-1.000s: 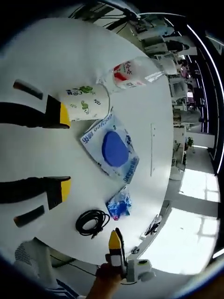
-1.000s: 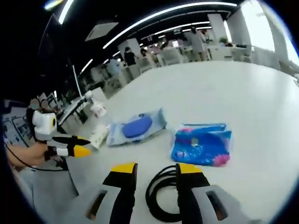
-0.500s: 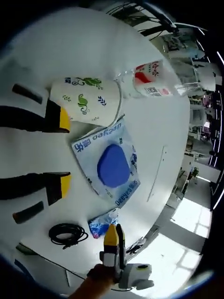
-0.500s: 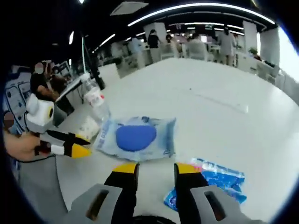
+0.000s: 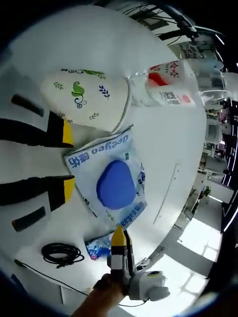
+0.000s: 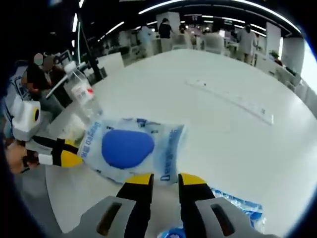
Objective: Arrange the tabletop items into an orderly group along one side of the table until the central work area is clear of visible clutter.
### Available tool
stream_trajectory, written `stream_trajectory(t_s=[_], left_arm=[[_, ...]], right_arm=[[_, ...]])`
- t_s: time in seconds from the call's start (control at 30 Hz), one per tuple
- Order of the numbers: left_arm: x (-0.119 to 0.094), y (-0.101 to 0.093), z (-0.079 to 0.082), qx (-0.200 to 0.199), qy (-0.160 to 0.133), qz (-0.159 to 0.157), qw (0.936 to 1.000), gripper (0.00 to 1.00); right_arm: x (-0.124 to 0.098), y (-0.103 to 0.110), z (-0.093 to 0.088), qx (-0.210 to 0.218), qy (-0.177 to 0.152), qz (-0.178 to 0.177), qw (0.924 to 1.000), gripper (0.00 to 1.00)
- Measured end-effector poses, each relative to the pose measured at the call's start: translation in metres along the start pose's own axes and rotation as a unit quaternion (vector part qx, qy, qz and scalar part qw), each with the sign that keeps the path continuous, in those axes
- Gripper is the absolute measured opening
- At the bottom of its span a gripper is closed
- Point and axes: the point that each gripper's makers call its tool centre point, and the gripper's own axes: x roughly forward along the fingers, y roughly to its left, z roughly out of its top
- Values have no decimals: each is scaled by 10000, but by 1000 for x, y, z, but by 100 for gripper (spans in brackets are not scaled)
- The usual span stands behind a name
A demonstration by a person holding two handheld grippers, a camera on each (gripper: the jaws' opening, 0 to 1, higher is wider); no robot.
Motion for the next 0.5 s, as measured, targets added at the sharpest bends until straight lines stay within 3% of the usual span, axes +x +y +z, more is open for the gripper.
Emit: stream_trajectory(t_s=[0.2, 0.5], left_arm=[[2, 6, 1, 176, -28, 135, 9998, 2], [-5, 6, 15, 161, -173, 10, 9997, 0]], right_arm=[[-2, -3, 1, 2, -124, -176, 9998, 2], [-18, 7, 10, -164, -455, -240, 9985, 0]])
